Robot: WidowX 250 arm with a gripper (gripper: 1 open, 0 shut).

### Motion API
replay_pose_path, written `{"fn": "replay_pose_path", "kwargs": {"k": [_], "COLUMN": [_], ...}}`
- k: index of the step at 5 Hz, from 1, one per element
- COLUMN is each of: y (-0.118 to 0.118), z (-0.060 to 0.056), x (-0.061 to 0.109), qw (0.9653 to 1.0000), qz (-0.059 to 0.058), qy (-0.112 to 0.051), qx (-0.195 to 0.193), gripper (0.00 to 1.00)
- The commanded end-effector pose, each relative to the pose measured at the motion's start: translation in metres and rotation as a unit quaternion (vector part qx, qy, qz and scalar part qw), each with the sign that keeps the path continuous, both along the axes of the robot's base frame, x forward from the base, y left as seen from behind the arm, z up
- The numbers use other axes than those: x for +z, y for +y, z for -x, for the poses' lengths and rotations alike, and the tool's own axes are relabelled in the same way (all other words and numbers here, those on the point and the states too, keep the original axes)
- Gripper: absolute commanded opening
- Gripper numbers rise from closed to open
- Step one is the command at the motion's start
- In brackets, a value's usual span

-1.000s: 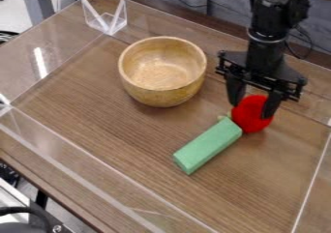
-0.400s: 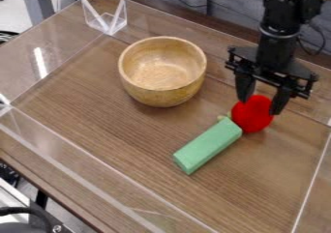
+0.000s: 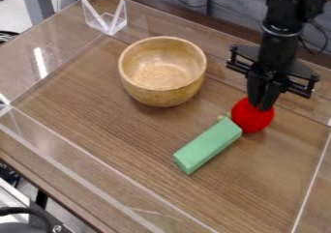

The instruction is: Move the red fruit to the left

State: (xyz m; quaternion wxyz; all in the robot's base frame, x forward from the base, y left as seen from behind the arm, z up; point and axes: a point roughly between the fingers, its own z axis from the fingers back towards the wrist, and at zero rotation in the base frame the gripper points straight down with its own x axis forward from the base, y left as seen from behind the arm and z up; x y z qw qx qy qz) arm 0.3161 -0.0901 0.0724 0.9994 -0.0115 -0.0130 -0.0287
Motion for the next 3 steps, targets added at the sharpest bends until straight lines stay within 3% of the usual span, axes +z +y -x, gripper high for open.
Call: {"fn": "replay_pose_path", "kwargs": {"k": [1,2,3], "y": [-0.006,-0.004,-0.001], "z": [-0.011,-0.003,0.003], "x": [0.017,0.02,0.023], "qw": [0.9996,0.9995,0.9994], "qz": [0.009,0.011,0.013], "qy": [-0.024,-0.02,-0.018], "qx": [-0.013,-0.022,-0.027], "gripper": [1.0,1.0,0.0]}}
